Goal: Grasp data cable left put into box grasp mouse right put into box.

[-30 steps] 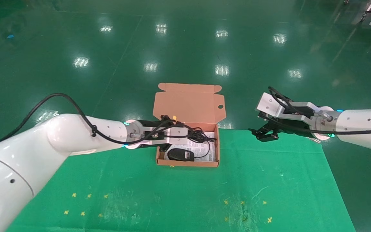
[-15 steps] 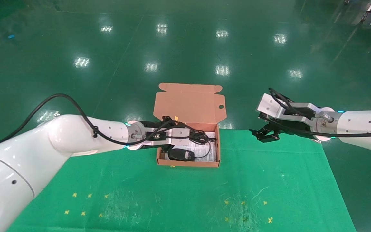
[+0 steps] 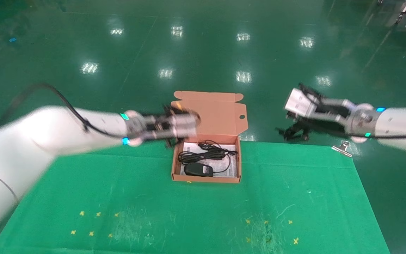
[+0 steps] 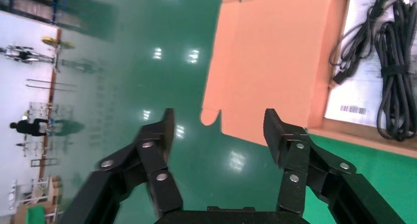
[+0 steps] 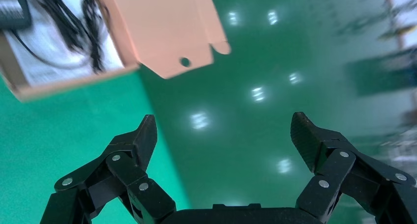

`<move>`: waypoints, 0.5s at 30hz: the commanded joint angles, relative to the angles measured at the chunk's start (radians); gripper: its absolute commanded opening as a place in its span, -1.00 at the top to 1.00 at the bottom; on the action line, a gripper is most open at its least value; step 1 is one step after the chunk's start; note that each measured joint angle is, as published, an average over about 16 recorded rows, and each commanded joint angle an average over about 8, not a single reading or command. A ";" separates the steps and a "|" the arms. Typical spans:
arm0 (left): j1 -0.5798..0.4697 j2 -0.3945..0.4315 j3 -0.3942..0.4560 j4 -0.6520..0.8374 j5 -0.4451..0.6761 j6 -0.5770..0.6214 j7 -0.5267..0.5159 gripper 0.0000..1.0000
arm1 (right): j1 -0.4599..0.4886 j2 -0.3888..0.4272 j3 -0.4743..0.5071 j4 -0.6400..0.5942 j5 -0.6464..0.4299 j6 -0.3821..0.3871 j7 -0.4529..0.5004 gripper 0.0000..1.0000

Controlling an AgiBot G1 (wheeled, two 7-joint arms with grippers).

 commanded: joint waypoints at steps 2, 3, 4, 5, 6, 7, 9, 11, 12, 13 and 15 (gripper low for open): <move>-0.033 -0.012 -0.005 0.007 0.005 -0.011 -0.017 -1.00 | 0.020 0.013 0.000 0.013 -0.016 0.000 -0.015 -1.00; -0.039 -0.015 -0.007 0.007 0.004 -0.013 -0.020 -1.00 | 0.024 0.016 -0.002 0.016 -0.020 -0.002 -0.019 -1.00; -0.043 -0.017 -0.009 0.007 0.003 -0.012 -0.022 -1.00 | 0.027 0.018 -0.002 0.019 -0.022 -0.005 -0.022 -1.00; -0.046 -0.020 -0.012 0.006 0.001 -0.012 -0.026 -1.00 | 0.029 0.021 -0.002 0.022 -0.024 -0.008 -0.025 -1.00; -0.050 -0.024 -0.016 0.005 -0.001 -0.011 -0.029 -1.00 | 0.032 0.024 -0.002 0.025 -0.027 -0.012 -0.029 -1.00; -0.050 -0.028 -0.019 0.002 -0.004 -0.009 -0.030 -1.00 | 0.032 0.025 0.000 0.027 -0.027 -0.016 -0.029 -1.00; -0.046 -0.037 -0.030 -0.006 -0.015 0.001 -0.036 -1.00 | 0.026 0.029 0.010 0.033 -0.018 -0.027 -0.031 -1.00; -0.035 -0.049 -0.044 -0.019 -0.029 0.017 -0.042 -1.00 | 0.015 0.032 0.027 0.038 -0.004 -0.042 -0.032 -1.00; -0.028 -0.055 -0.052 -0.026 -0.037 0.026 -0.046 -1.00 | 0.008 0.034 0.036 0.041 0.004 -0.051 -0.032 -1.00; -0.021 -0.063 -0.060 -0.034 -0.046 0.036 -0.050 -1.00 | 0.000 0.036 0.047 0.045 0.013 -0.061 -0.033 -1.00; -0.005 -0.079 -0.080 -0.053 -0.067 0.058 -0.058 -1.00 | -0.016 0.041 0.071 0.053 0.033 -0.083 -0.033 -1.00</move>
